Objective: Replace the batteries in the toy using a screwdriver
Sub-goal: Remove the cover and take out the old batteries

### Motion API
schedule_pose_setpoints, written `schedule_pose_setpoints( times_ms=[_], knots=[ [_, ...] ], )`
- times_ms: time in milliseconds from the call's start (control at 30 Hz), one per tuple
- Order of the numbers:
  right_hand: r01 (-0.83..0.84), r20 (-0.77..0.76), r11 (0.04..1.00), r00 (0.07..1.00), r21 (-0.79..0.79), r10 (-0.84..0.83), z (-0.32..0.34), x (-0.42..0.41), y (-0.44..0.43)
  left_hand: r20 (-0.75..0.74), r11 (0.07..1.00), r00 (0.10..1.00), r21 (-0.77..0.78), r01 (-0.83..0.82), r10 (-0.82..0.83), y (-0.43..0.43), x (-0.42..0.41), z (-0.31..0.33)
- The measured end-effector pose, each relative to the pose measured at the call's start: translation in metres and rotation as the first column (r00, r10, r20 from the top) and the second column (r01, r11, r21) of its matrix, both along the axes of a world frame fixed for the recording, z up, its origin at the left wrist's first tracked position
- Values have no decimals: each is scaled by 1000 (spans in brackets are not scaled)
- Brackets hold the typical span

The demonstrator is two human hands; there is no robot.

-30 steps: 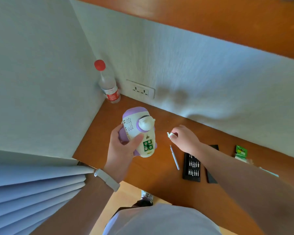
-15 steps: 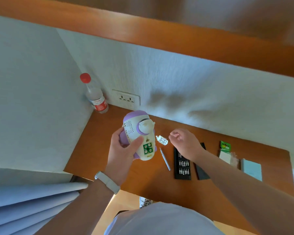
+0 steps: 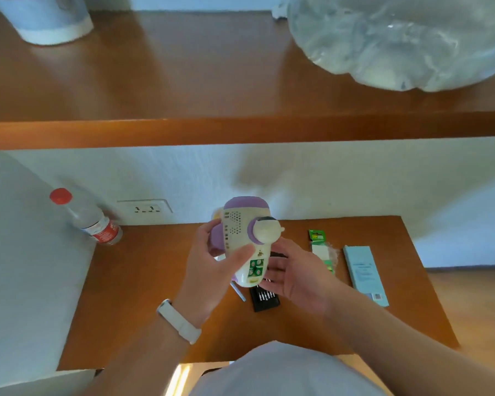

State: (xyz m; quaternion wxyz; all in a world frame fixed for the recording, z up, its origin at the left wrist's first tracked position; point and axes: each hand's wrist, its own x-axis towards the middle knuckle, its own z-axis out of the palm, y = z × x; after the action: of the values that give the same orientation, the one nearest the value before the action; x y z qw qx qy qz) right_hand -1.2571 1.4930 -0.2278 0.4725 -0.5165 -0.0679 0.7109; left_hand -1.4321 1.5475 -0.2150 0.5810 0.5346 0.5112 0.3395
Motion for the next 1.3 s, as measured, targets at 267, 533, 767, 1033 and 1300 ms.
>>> schedule_pose_setpoints(
  times_ms=[267, 533, 767, 1033, 1300],
  knots=[
    [137, -174, 982, 978, 126, -114, 17, 29, -19, -230, 958, 963, 218, 189, -138, -13, 63, 11],
    [177, -250, 964, 960, 197, -125, 22, 56, -22, -344, 881, 914, 335, 335, -217, -14, 97, 11],
    [183, -444, 949, 894, 257, -52, 21, 68, -12, -553, 773, 814, 433, 464, -179, -3, 103, 10],
    [122, -489, 960, 872, 251, 17, 17, 67, -1, -585, 782, 804, 449, 432, -108, 4, 98, 16],
    [202, -464, 970, 878, 136, -118, -1, 65, 4, -682, 722, 731, 506, 473, 0, 5, 100, 11]
  ],
)
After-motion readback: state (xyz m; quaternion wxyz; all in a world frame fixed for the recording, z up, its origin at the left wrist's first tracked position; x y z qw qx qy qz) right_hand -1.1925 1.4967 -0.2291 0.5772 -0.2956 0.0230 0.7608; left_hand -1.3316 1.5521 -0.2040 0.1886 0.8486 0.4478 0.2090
